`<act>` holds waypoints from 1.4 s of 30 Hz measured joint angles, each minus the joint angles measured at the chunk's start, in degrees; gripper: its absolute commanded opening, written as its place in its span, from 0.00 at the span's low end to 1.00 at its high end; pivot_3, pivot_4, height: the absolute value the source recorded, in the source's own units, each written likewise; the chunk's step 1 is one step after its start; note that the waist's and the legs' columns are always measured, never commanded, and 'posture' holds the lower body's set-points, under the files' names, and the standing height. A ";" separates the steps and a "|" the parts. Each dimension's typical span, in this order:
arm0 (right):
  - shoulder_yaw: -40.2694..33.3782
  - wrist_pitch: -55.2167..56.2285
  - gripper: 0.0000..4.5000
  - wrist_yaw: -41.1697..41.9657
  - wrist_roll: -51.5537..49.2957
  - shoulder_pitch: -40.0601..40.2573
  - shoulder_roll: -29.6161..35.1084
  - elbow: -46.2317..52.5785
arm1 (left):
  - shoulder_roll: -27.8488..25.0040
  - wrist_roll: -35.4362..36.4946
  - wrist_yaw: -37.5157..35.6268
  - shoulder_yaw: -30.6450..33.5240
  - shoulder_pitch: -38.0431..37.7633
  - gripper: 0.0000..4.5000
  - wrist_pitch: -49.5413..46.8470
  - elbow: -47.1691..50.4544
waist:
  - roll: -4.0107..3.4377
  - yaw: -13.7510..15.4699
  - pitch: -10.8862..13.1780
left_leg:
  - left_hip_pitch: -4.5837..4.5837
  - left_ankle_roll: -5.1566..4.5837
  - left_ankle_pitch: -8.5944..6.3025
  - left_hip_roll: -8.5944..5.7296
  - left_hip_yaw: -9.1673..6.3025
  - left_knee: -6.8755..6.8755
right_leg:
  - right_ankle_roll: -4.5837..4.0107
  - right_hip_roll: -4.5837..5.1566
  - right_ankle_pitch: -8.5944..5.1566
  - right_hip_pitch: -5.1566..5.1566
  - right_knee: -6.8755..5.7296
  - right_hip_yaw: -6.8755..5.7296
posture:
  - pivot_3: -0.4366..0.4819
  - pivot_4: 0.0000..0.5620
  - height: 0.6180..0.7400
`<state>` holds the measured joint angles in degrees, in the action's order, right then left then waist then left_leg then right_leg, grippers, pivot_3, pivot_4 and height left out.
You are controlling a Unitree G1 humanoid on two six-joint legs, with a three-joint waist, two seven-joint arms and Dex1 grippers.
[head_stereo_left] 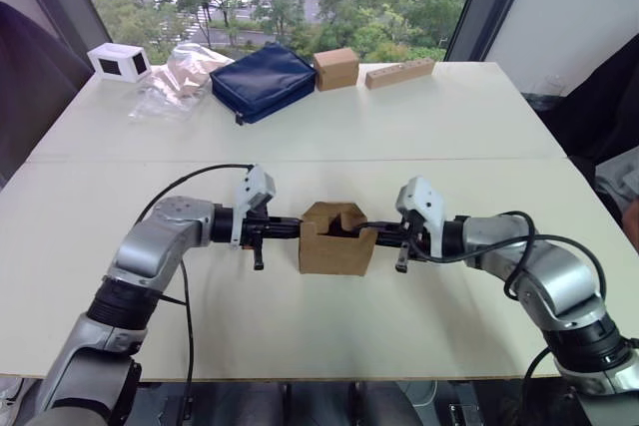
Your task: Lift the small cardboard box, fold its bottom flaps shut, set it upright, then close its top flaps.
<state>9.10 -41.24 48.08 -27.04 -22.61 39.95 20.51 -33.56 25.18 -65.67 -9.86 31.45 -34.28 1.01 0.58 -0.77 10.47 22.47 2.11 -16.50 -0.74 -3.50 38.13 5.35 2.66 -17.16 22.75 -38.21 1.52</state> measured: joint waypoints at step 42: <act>-14.38 -11.13 0.00 -2.93 -12.54 -2.83 3.67 14.95 | 5.82 -1.01 1.53 6.08 14.08 0.00 4.14 -27.01 | 0.01 0.04 0.01 | 0.05 0.00 0.00 -0.03 -0.02 -0.01 | 0.00 0.01 0.00 0.05 0.00 -0.02 | 0.48 0.27 1.00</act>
<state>-5.28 -52.38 45.15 -39.58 -25.43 43.63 35.46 -27.74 24.17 -64.14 -3.78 45.53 -30.14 -26.00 0.59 -0.73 10.47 22.53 2.11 -16.50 -0.77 -3.52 38.13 5.35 2.67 -17.16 22.81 -38.21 1.51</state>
